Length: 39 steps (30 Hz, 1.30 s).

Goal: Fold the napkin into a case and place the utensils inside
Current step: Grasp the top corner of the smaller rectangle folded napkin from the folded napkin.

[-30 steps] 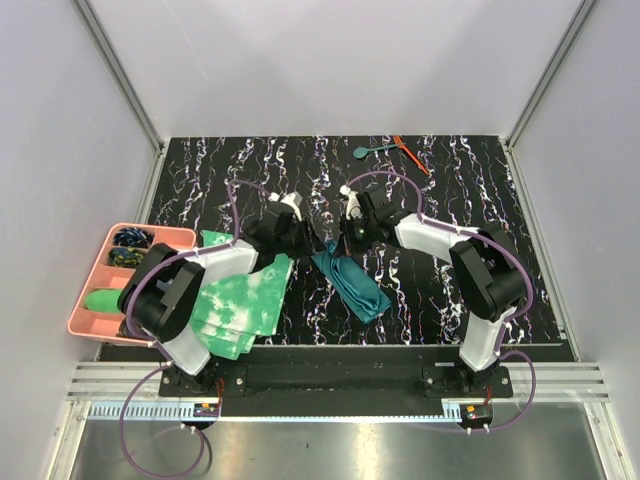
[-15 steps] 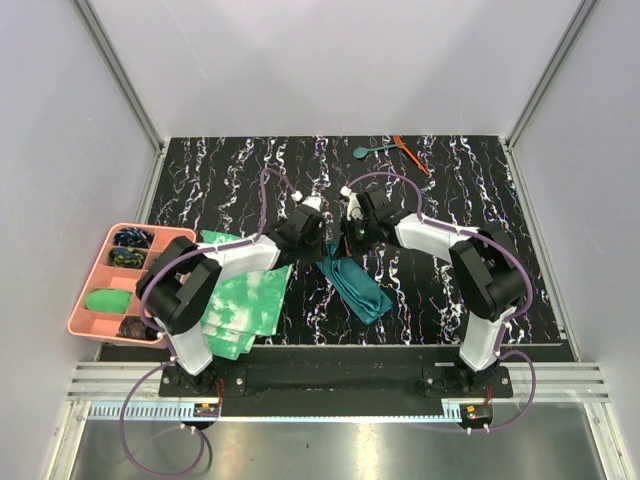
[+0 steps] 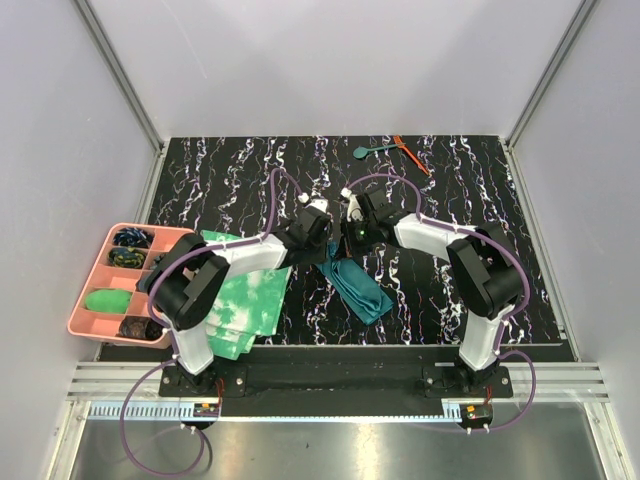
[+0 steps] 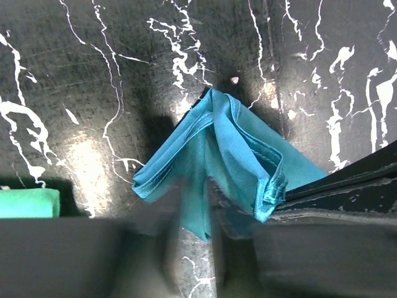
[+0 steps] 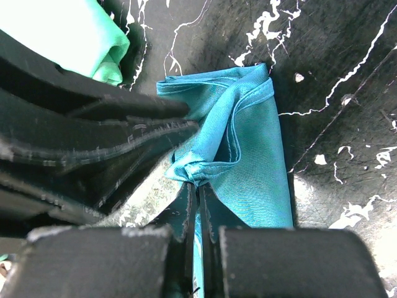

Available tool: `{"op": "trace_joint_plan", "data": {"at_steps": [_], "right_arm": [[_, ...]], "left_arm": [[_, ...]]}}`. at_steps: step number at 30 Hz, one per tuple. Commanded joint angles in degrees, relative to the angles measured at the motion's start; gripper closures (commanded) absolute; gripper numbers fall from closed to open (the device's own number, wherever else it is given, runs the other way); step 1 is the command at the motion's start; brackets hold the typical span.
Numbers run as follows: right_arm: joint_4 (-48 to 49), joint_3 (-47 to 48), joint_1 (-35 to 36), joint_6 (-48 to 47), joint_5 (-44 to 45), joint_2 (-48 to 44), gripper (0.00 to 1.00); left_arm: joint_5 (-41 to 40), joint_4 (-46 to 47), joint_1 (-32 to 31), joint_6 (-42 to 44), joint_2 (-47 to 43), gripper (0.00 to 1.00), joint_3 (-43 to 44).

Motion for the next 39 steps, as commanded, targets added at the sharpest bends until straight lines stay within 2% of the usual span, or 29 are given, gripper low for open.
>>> {"op": "trace_joint_plan", "data": {"at_steps": [1,2,5,24,31,39], "right_arm": [[0.9,2.4,-0.3,0.5,-1.9,0.5,1.00],[0.8,2.5,-0.3,0.7,-2.0,0.4,1.00],[0.8,2.7,-0.4,0.9,-2.2,1.1,1.00],[3.6,4.8,-0.3,4.7,-7.3,8.2,1.00],[6.2,6.4,-0.1,6.5,-9.4,11.5,1.00],[6.6,4.2,-0.1,5.5,-10.3,10.0,0.99]], "left_arm": [[-2.5,0.5,-0.4,0.3,0.2,0.89,2.5],[-2.6,0.5,-0.4,0.3,0.0,0.95,2.4],[-3.1,0.5,-0.4,0.4,-0.9,1.00,2.5],[1.4,8.9,-0.1,-4.4,-7.0,1.00,-4.7],[1.0,10.3,-0.1,-5.7,-7.6,1.00,-6.2],[0.3,8.6,-0.1,-6.4,-7.6,1.00,-5.0]]}}
